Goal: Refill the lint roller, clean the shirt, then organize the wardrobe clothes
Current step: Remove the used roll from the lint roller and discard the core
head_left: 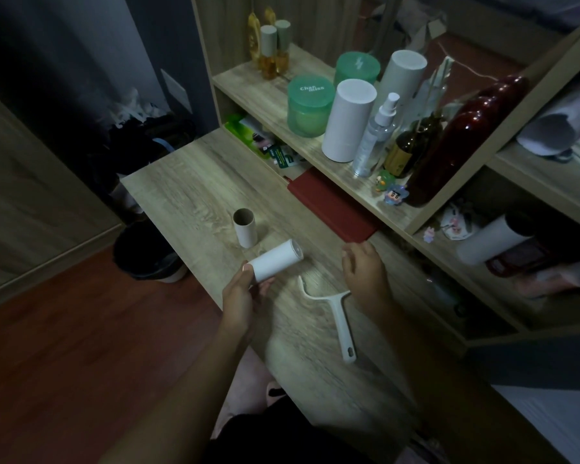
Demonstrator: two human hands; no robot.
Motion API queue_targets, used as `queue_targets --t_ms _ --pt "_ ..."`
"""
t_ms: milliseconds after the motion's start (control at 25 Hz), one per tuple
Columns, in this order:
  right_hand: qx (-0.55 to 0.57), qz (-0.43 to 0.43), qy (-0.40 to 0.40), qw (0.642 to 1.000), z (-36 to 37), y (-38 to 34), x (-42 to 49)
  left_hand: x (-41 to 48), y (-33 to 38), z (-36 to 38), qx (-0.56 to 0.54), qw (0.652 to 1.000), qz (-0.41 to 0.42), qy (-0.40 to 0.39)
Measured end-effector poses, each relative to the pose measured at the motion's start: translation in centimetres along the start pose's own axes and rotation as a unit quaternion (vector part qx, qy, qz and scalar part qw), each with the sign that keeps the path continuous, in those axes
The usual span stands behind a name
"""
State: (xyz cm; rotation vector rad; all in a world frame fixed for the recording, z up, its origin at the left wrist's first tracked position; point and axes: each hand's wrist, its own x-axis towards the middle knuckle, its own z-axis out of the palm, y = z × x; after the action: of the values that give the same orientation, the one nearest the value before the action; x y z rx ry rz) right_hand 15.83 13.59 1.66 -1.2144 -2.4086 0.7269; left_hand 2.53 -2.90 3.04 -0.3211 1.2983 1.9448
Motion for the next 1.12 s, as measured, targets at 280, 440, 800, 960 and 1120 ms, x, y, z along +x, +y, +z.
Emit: queue_targets --t_ms 280,440,800,960,1120 --pt "0.209 -0.083 -0.254 0.941 -1.9 -6.8 1.0 -0.5 0.4 -0.2 0.015 1.0 -0.002 -0.004" --pt "0.218 -0.083 -0.24 0.942 -1.2 -6.4 1.4 -0.8 0.9 -0.1 0.008 1.0 0.0 -0.008" --pt "0.242 -0.06 -0.187 0.95 -0.8 -6.5 0.3 -0.3 0.9 -0.9 0.009 1.0 -0.008 -0.028" --pt "0.256 -0.051 -0.182 0.948 -1.1 -6.5 0.2 -0.1 1.0 -1.1 0.019 0.999 -0.005 -0.041" --pt "0.25 -0.056 -0.186 0.949 -1.4 -6.6 0.2 0.1 0.9 -1.4 0.021 0.998 0.0 -0.051"
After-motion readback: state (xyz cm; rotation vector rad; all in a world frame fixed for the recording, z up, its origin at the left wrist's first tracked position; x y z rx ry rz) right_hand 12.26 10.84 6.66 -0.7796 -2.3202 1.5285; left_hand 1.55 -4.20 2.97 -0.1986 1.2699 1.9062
